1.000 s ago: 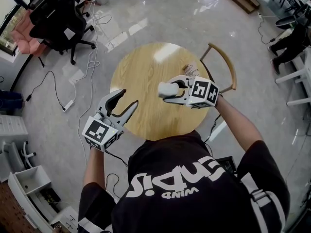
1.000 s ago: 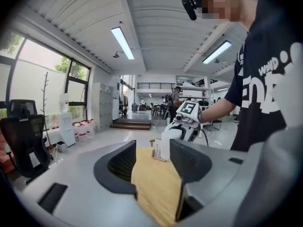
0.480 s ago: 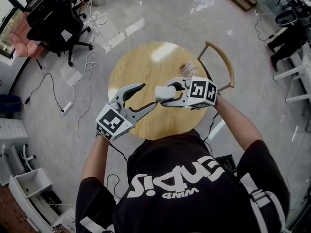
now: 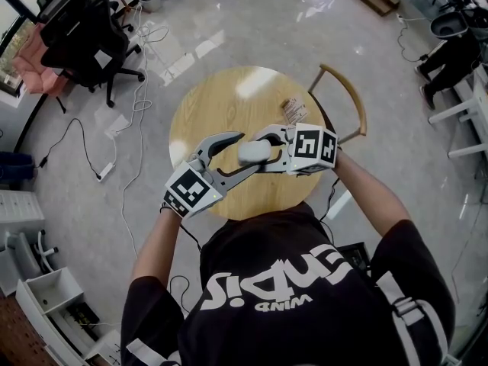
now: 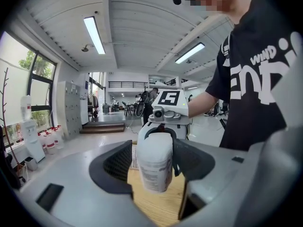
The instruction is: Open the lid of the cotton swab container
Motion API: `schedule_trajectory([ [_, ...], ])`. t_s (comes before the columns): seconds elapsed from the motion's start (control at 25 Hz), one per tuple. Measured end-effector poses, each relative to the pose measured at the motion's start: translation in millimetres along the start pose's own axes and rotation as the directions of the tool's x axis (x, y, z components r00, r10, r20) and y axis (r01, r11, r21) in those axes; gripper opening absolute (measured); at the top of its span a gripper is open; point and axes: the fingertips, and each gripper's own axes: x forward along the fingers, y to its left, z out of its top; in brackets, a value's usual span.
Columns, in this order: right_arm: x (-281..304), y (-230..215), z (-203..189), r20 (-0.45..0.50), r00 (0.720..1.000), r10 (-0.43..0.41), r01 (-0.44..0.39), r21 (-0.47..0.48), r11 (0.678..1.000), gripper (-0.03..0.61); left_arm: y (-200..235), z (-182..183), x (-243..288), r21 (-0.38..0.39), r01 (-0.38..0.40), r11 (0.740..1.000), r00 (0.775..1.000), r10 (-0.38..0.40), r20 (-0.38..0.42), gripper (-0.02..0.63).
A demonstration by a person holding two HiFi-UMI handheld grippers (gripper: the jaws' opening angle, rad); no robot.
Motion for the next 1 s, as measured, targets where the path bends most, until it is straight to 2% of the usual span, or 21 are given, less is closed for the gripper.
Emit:
schedule_trajectory([
  [0.52, 2.3, 6.7, 5.8, 0.025, 1.000, 0.015, -0.015, 0.006, 1.000, 0.198, -4.4, 3.1, 1.2, -0.031, 0.025, 0.999, 0.999, -0.024, 0.045, 0.256],
  [0.76, 4.2, 2.8, 6.7, 0.019, 1.000, -0.004, 0.004, -0.007, 1.000, 0.196, 0.1, 1.0, -0.4, -0.057, 0.028, 0.998, 0.999, -0.026, 0.025, 0.255],
  [1.0, 7.1, 4.4, 4.0, 0.015, 1.000, -0.003, 0.003, 0.014, 1.000, 0.196, -0.5, -4.0, -1.1, -0.145, 0.041, 0.989, 0.999, -0.041, 0.001, 0.255],
])
